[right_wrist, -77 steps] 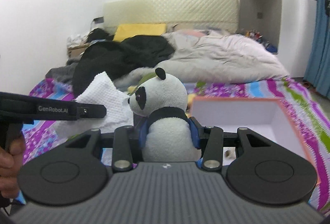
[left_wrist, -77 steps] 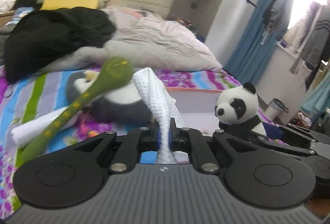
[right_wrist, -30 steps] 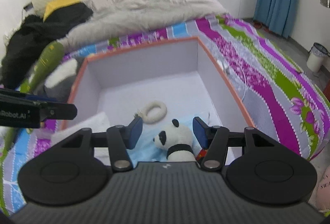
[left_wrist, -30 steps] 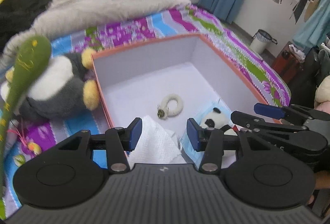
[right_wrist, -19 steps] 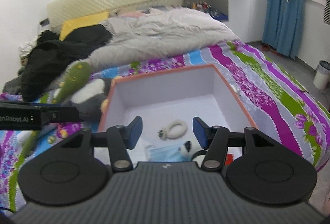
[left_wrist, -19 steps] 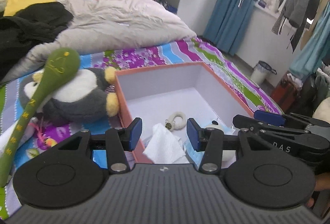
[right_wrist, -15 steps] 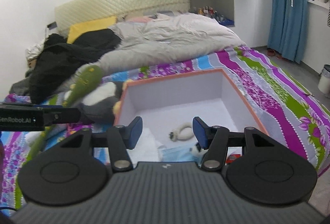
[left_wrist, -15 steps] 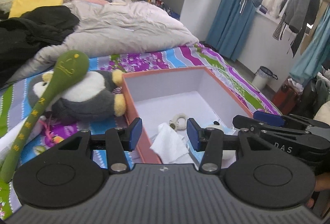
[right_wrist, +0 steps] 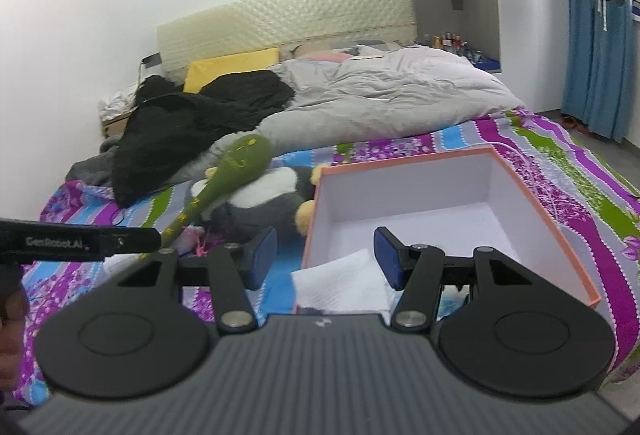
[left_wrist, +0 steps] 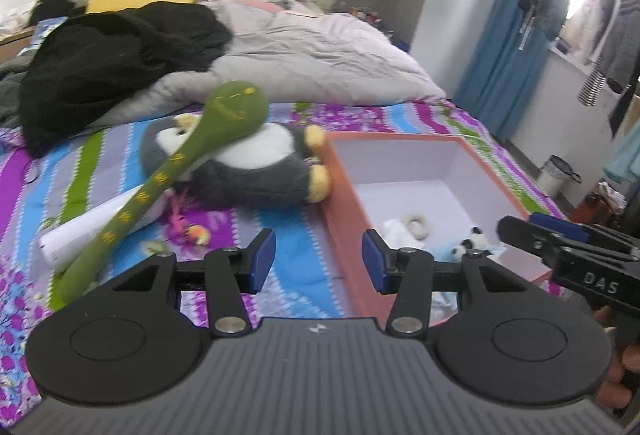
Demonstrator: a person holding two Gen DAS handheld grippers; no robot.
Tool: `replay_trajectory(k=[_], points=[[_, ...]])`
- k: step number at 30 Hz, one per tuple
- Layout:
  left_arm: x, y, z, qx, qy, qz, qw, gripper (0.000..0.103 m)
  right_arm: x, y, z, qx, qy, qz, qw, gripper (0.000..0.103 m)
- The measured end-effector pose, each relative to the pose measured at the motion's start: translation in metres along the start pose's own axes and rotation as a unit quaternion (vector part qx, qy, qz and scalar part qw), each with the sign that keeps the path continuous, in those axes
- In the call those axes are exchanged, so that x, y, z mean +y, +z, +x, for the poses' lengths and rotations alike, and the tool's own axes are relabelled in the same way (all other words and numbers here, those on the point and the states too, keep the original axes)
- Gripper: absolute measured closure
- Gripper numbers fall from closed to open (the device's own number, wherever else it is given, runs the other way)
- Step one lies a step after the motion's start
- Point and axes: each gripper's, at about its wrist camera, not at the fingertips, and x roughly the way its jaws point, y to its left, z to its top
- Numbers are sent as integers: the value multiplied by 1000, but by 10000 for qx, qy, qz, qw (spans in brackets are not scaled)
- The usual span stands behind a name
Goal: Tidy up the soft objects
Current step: 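Move both grippers back from the box toward the toy bird and cup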
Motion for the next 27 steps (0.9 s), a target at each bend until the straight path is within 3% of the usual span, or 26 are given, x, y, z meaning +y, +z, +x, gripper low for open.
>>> replay_trajectory(k=[16, 27], points=[[37, -35, -18, -43, 169, -235, 9996, 49, 47, -47, -1, 295, 101, -156, 9994, 46], [73, -85, -36, 58, 199, -759, 9969, 49, 89, -79, -11, 471, 367, -413, 9974, 46]])
